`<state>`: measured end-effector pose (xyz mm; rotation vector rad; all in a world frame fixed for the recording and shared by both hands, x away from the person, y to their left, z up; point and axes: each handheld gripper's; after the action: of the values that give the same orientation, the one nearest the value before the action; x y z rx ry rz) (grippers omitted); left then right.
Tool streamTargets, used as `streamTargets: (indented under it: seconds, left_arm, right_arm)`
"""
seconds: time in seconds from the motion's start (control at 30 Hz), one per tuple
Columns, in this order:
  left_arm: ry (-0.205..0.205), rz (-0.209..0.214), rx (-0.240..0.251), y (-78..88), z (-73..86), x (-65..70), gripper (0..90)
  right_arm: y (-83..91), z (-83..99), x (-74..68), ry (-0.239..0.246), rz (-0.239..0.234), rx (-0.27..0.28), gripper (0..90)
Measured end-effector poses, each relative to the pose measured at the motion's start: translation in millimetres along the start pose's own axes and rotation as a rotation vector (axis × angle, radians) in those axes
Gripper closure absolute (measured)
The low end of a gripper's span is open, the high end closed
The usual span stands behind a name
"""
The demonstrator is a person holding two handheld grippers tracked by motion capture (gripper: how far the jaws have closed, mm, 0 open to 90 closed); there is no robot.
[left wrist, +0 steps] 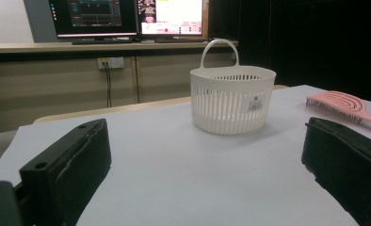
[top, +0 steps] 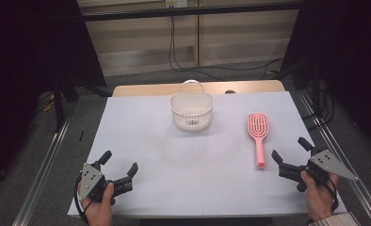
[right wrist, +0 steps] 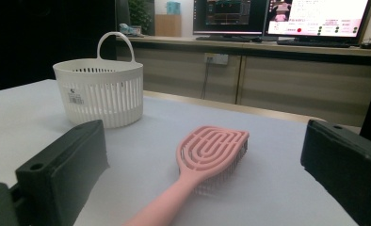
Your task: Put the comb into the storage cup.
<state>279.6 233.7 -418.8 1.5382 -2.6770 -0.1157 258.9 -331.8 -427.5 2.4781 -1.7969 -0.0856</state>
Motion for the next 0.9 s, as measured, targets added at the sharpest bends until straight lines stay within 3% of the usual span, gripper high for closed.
streamTargets:
  seconds: [0.43, 0.57, 0.63, 0.7, 0.9]
  left_arm:
    - [0.008, -0.011, -0.011, -1.1, 0.2, -1.2, 1.8]
    - [0.008, -0.014, -0.017, -1.9, 0.7, -2.0, 1.8]
    - [0.028, -0.008, -0.020, -2.5, 1.4, -1.9, 1.7]
    - [0.016, -0.017, -0.029, -2.4, 1.9, -2.2, 1.7]
    - [0.027, -0.006, -0.021, -2.6, 1.6, -3.5, 1.7]
  right_arm:
    - [0.7, 0.2, 0.2, -0.007, -0.013, 0.002, 0.2]
    - [-0.6, 0.9, -0.9, 0.012, -0.022, -0.014, 0.6]
    - [-1.9, 1.6, -1.9, 0.024, -0.022, -0.023, 0.6]
    - [-3.3, 2.4, -2.4, 0.028, -0.025, -0.029, 0.6]
    - [-4.2, 1.5, -5.8, 0.043, -0.048, -0.015, 0.0]
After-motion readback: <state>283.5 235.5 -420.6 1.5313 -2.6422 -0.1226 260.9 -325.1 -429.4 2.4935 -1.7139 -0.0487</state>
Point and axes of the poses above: each handheld gripper's, and its own axes: y roughly backward along the jaws, z roughly out of its underside, x roughly to its right, and after that the axes turned 1 degree about -z, right-handed
